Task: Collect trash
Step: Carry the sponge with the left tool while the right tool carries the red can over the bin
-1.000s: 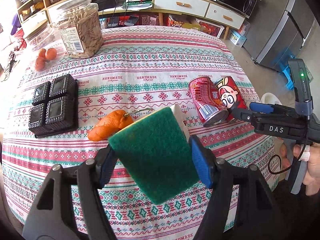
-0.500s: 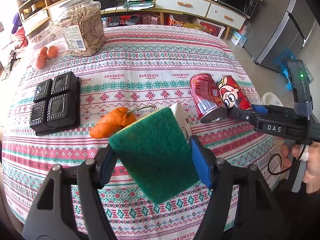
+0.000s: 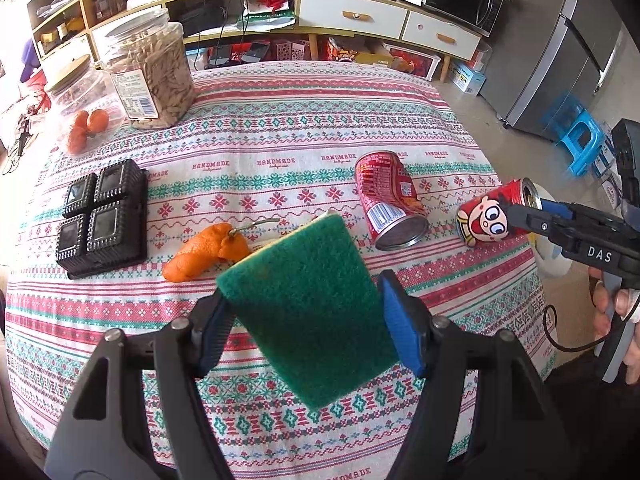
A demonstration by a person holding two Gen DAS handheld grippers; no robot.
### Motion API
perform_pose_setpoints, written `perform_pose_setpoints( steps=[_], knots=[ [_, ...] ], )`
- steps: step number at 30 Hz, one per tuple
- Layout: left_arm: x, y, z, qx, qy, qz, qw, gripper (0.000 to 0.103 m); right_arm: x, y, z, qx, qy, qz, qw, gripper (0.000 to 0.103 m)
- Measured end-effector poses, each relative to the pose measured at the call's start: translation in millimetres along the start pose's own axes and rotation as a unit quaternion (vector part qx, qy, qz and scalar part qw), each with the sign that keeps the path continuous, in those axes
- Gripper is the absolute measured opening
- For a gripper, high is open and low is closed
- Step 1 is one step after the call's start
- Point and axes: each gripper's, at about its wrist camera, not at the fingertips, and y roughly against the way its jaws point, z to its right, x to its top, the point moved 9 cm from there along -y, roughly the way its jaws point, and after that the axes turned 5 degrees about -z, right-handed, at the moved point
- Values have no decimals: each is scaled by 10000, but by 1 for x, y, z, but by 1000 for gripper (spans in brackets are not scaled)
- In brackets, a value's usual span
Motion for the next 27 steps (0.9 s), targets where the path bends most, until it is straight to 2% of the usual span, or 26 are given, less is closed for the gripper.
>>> perform_pose_setpoints(
  steps=[15,21,27],
  knots=[
    [17,-12,70,-46,-510,68,9987,70,-22,38,54,-170,-323,229,9991,54],
    [24,-23,114,-178,-770,24,9969,70,-37,62,100,-356,-686,368,9963,54],
    [30,-37,173,-484,-1011,-68,9937,70,-59,86,158,-529,-1189,492,9903,54]
  ],
)
